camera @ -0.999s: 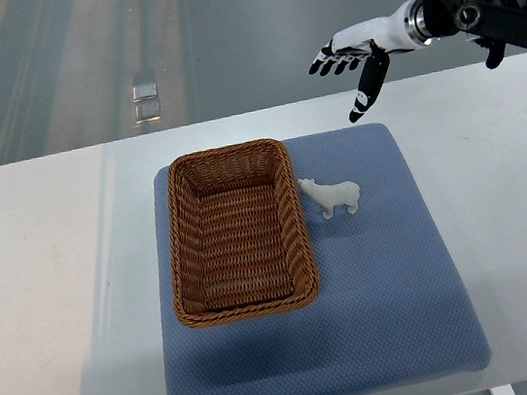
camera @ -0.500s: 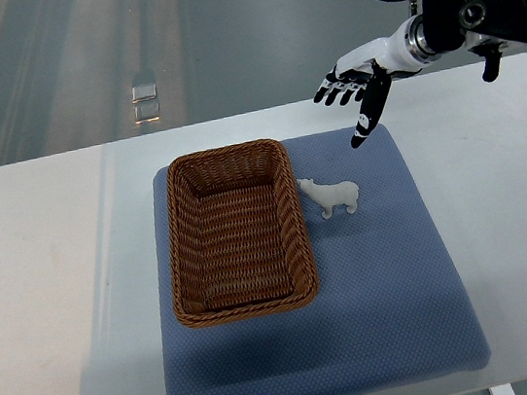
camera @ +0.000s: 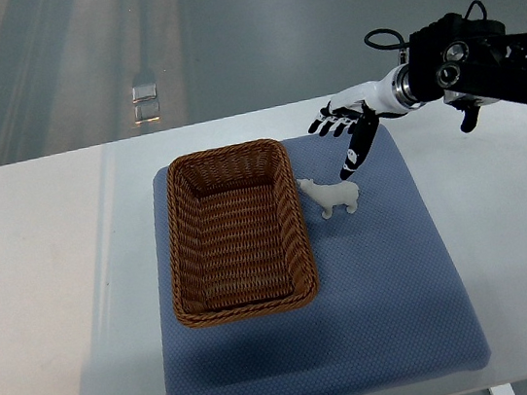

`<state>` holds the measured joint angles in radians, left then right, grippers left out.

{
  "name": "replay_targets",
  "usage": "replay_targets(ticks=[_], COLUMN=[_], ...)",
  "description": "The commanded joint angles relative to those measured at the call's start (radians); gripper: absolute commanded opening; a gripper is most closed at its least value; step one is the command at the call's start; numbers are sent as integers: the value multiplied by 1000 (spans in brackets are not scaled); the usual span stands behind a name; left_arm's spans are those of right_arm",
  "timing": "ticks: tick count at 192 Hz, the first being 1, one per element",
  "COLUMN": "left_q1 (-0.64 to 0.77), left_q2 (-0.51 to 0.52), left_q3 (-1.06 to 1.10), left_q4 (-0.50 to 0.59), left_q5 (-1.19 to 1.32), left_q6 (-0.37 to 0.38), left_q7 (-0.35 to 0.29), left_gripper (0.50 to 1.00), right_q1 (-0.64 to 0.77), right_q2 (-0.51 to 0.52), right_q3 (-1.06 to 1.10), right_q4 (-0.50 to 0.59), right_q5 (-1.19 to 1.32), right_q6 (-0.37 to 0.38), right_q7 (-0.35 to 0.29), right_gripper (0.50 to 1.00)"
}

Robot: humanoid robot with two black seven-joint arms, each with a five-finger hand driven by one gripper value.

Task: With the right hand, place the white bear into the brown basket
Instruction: 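Lower the right hand onto the white bear and close fingers around it, then lift the held bear with the right hand and carry it toward the basket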

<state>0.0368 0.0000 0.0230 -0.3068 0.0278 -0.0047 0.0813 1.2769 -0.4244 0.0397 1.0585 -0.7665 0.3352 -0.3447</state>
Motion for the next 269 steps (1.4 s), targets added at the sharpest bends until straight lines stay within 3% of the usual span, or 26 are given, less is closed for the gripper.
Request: replay_targets(ticks=[1, 102, 154, 197, 269], left_q1=[0, 0, 2, 2, 2], left_q2=[0, 0, 0, 0, 0], left_q3=[0, 0, 0, 0, 0], left_q4=[0, 0, -2, -2, 0], left_q5=[0, -2, -2, -2, -2], left_q6=[0, 0, 0, 0, 0], left_q7=[0, 0, 0, 0, 0], left_gripper=[1000, 1000, 1000, 1000, 1000], right_q1=[-22, -100, -129, -146, -163], right_q2=[7, 47, 62, 64, 56], right_q3=[0, 3, 3, 3, 3], right_q4=[-2, -5, -6, -6, -6], right_q5=[0, -34, -59, -74, -129], right_q6=[-25, -96, -120, -131, -182], right_q7=[0, 0, 1, 7, 35], right_gripper=[917, 913, 862, 782, 509])
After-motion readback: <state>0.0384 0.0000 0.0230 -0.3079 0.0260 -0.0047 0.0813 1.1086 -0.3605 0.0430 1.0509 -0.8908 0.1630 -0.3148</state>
